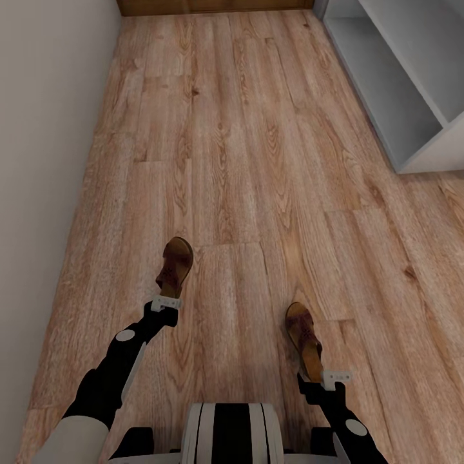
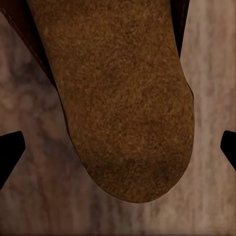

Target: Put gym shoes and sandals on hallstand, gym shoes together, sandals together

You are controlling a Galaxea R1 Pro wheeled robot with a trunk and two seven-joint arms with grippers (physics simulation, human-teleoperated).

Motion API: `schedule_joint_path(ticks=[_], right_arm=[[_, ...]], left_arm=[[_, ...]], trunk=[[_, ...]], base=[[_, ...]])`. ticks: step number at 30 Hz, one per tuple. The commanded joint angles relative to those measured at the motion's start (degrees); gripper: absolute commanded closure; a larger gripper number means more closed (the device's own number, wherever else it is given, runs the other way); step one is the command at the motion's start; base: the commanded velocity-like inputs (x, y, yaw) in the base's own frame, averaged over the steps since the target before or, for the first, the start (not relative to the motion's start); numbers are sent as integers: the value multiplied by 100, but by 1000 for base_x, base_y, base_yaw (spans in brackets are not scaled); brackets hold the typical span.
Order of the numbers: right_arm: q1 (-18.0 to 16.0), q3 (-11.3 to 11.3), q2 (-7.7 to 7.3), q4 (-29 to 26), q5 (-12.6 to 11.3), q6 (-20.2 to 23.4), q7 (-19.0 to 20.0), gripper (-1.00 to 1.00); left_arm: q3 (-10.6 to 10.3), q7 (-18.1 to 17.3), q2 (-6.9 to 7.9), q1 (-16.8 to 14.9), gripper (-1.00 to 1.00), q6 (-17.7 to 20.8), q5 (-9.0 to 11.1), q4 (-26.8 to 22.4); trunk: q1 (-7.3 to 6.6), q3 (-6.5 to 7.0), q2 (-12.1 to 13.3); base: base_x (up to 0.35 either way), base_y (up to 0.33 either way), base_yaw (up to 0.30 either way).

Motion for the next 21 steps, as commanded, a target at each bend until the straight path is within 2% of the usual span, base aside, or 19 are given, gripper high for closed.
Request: schedule_joint_path(ticks=[1, 21], right_arm=[[1, -3, 0, -2, 1, -6, 7, -100], [-1, -4, 0, -2, 1, -5, 1, -100]], left_arm=[[14, -48, -4, -1, 100, 20, -75, -11], [7, -48, -4, -1, 100, 20, -75, -11]], trunk=[[-1, -3, -1], [-1, -3, -1]], base=[[0, 0, 0], [8, 0, 0]])
